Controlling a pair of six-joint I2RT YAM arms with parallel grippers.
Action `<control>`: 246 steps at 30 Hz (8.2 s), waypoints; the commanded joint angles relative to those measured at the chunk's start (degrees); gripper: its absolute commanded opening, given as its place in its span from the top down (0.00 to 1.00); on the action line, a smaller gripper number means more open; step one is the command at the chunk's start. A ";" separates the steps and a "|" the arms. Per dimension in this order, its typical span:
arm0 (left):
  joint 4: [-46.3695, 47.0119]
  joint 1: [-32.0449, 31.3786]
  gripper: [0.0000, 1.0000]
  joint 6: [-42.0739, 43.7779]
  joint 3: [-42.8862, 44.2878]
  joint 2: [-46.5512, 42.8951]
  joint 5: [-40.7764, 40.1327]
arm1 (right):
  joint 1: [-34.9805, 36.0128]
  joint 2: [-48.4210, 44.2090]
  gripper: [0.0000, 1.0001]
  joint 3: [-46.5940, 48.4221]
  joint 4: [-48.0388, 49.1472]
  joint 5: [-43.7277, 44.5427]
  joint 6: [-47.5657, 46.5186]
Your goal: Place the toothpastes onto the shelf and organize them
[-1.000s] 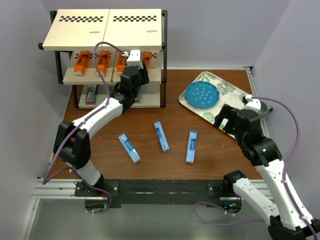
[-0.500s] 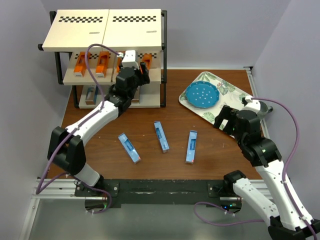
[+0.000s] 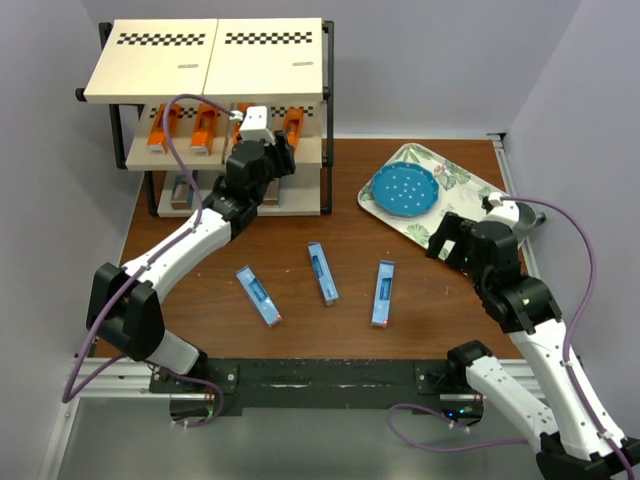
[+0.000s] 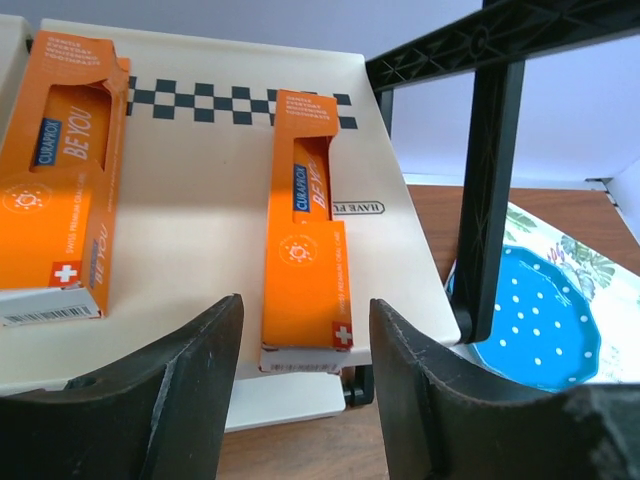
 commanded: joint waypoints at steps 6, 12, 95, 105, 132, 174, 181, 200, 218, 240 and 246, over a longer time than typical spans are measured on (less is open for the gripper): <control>0.41 -1.87 0.47 0.92 0.42 0.47 -1.38 | 0.21 -0.92 0.02 -0.32 1.14 0.79 0.34; 0.59 -2.32 0.60 1.27 1.82 1.96 -2.17 | 0.30 -0.92 0.02 -0.59 1.23 0.79 0.25; -52.59 -40.11 0.09 -82.05 -32.27 -10.53 -29.60 | 6.54 1.01 0.02 -7.09 4.48 -2.29 -0.10; -46.97 -40.37 0.19 -83.28 -35.26 -6.65 -26.52 | 6.71 0.31 0.02 -7.44 4.66 -2.11 -0.10; -70.52 -40.29 0.68 -57.25 -5.58 -22.20 -40.57 | 6.71 1.63 0.03 -4.98 5.01 -1.50 0.87; -46.78 28.17 0.67 12.52 60.80 5.21 20.59 | 6.71 7.60 0.04 1.70 3.34 -1.06 0.95; -46.17 33.97 0.62 14.45 59.57 7.06 21.74 | 6.71 9.36 0.04 3.19 3.16 0.70 -0.72; -43.89 36.62 0.23 15.08 57.64 6.46 19.28 | 6.63 11.74 0.04 2.32 4.30 0.35 -0.28; -36.68 36.71 0.32 13.75 40.32 -1.47 20.41 | 6.71 12.35 0.04 0.03 7.56 0.61 -1.77; -31.67 41.10 0.59 15.86 43.05 2.93 23.30 | 6.71 13.32 0.04 0.47 8.00 1.14 -2.65; -32.37 44.53 0.59 15.86 45.33 4.68 29.81 | 6.71 13.67 0.04 0.82 8.00 1.14 -2.83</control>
